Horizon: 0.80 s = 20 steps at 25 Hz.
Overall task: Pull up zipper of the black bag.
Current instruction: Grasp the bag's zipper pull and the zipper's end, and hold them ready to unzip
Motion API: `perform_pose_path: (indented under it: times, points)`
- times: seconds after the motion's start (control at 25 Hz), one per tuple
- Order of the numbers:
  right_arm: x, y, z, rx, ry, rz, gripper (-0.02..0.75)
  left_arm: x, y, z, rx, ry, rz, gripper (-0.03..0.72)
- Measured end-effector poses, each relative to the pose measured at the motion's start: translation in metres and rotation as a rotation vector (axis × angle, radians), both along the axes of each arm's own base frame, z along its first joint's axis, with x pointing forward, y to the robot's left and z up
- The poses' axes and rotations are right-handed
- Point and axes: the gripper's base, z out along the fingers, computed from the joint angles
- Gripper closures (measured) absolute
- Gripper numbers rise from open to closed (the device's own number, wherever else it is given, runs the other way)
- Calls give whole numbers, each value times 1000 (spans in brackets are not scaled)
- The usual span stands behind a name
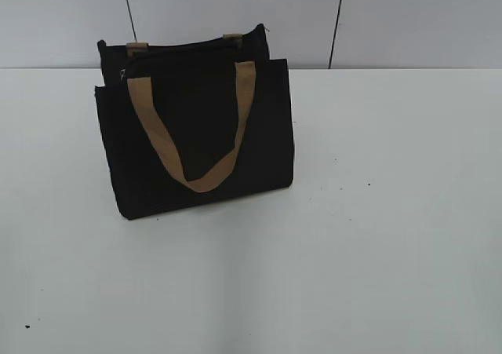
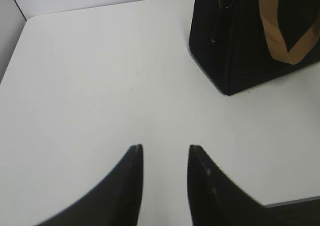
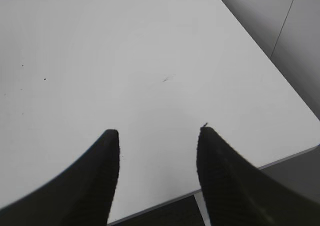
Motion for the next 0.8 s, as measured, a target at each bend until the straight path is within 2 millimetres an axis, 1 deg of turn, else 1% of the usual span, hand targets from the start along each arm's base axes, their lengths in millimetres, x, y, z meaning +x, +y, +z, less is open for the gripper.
perform_pose_path:
  times: [0.8]
  points:
    - [0, 0, 0, 0, 0, 0, 351, 0, 0, 0, 0, 0, 0, 448]
